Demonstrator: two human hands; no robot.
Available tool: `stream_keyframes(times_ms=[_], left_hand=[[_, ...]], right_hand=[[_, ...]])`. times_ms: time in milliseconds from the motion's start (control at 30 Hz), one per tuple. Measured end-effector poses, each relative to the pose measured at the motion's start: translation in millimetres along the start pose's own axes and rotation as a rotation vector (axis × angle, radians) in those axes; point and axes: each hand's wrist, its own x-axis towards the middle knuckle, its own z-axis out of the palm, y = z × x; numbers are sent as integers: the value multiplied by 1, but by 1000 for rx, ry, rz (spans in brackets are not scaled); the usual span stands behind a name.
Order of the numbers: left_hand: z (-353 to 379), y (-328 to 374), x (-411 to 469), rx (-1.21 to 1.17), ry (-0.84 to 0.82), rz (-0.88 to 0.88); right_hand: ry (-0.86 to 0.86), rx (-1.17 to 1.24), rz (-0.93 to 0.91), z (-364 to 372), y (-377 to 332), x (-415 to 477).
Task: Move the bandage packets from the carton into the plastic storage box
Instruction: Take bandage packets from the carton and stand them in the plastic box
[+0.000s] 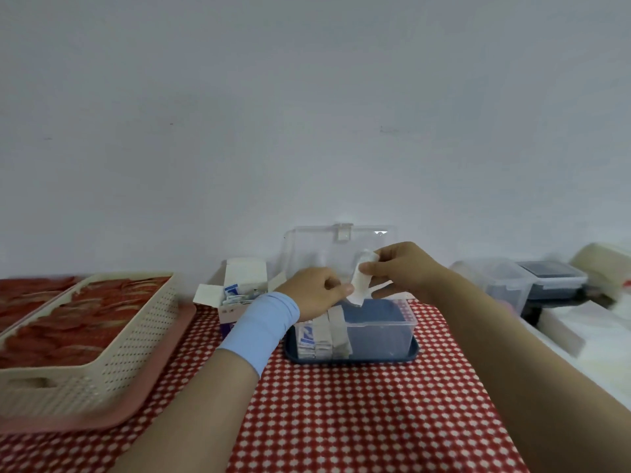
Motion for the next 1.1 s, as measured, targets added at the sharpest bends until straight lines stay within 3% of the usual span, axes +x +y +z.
stream_keyframes(times_ms=[300,433,767,900,1100], left_hand=[[17,-13,4,490,-298,56],[23,-20,6,531,-342,87],[32,-29,11,514,-294,142],[33,-30,13,509,-281,126],[33,-28,13,520,-281,131]], right_hand=[[-1,-430,156,20,28,28],[-156,-656,236,36,27,36],[-248,-999,319,58,41,47],[-233,-1009,347,61,41,47],[-181,-798,392,52,34,43]])
